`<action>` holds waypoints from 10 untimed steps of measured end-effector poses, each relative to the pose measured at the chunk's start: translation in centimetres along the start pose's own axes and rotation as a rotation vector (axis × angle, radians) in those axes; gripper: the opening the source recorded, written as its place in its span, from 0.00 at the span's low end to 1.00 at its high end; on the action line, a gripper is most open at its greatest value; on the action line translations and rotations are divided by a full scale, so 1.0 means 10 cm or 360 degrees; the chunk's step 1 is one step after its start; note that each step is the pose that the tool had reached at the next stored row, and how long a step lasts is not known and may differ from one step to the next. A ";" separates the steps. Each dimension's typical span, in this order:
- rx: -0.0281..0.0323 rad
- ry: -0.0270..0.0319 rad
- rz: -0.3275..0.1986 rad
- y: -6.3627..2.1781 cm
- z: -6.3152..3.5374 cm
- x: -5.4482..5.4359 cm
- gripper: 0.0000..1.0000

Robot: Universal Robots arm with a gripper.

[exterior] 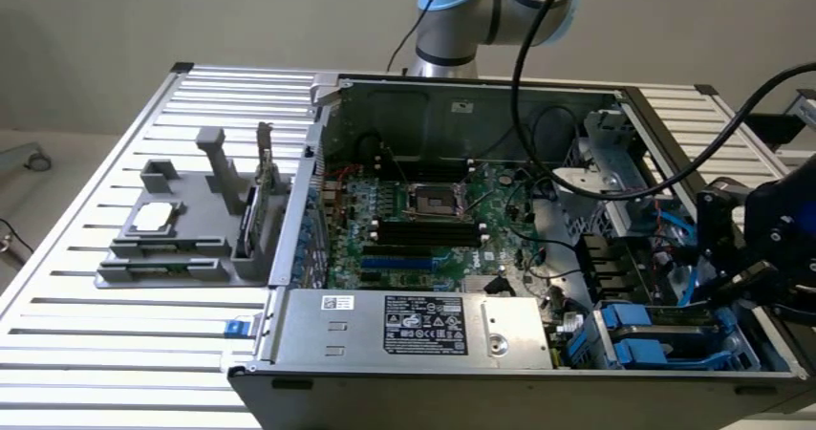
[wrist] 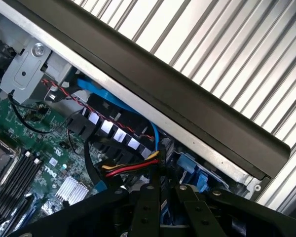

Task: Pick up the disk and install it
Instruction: 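Insert the first disk wire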

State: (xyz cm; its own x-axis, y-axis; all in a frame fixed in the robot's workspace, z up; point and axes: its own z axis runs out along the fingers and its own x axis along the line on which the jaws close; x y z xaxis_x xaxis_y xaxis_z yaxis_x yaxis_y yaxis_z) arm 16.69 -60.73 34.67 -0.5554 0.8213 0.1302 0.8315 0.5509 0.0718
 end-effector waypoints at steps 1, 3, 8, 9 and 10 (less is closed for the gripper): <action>0.00130 0.00086 0.0002 -0.006 -0.001 0.00 0.16; 0.00169 0.00181 0.0004 -0.024 -0.029 0.02 0.16; 0.00080 0.00314 0.0009 -0.063 -0.098 0.06 0.16; 0.00068 0.00305 0.0018 -0.064 -0.099 0.06 0.16; 0.00055 0.00297 0.0028 -0.066 -0.100 0.06 0.16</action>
State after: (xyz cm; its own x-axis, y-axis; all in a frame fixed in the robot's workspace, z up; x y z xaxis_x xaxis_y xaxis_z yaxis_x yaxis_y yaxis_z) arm 15.83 -60.75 35.69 -0.5405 0.8279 0.1499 0.8410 0.5371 0.0659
